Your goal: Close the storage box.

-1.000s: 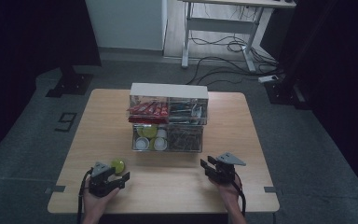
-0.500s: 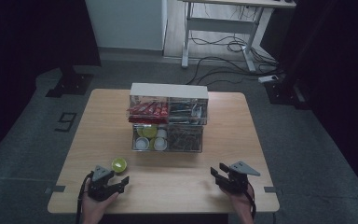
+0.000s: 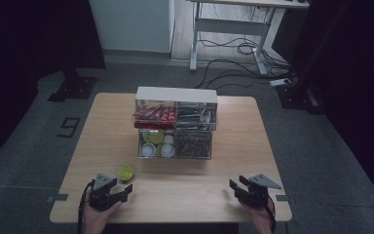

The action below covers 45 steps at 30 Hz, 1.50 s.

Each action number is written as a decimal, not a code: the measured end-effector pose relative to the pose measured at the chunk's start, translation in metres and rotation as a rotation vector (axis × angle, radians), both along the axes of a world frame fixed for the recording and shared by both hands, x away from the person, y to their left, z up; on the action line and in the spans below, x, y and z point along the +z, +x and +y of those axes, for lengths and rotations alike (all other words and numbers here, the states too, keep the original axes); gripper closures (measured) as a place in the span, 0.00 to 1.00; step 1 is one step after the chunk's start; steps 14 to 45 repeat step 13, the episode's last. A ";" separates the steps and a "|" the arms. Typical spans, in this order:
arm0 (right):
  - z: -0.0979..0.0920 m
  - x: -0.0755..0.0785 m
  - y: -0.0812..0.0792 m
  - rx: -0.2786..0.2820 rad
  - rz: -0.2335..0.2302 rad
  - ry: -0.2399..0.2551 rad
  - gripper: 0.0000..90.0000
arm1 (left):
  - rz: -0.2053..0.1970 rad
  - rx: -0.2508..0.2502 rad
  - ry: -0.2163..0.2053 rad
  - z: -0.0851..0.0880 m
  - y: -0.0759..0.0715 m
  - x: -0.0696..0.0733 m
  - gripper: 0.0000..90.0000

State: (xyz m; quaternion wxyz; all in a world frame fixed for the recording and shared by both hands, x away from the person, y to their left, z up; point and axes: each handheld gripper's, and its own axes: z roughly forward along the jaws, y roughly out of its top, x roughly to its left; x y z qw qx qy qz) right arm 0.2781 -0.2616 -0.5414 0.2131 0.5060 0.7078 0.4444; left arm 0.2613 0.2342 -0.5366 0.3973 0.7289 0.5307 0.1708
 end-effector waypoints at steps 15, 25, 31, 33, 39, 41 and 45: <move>0.003 -0.004 0.003 0.000 0.013 -0.003 0.55 | 0.006 0.002 -0.002 0.002 0.001 -0.001 0.32; 0.003 -0.004 0.003 0.000 0.013 -0.003 0.55 | 0.006 0.002 -0.002 0.002 0.001 -0.001 0.32; 0.003 -0.004 0.003 0.000 0.013 -0.003 0.55 | 0.006 0.002 -0.002 0.002 0.001 -0.001 0.32; 0.003 -0.004 0.003 0.000 0.013 -0.003 0.55 | 0.006 0.002 -0.002 0.002 0.001 -0.001 0.32; 0.003 -0.004 0.003 0.000 0.013 -0.003 0.55 | 0.006 0.002 -0.002 0.002 0.001 -0.001 0.32; 0.003 -0.004 0.003 0.000 0.013 -0.003 0.55 | 0.006 0.002 -0.002 0.002 0.001 -0.001 0.32; 0.003 -0.004 0.003 0.000 0.013 -0.003 0.55 | 0.006 0.002 -0.002 0.002 0.001 -0.001 0.32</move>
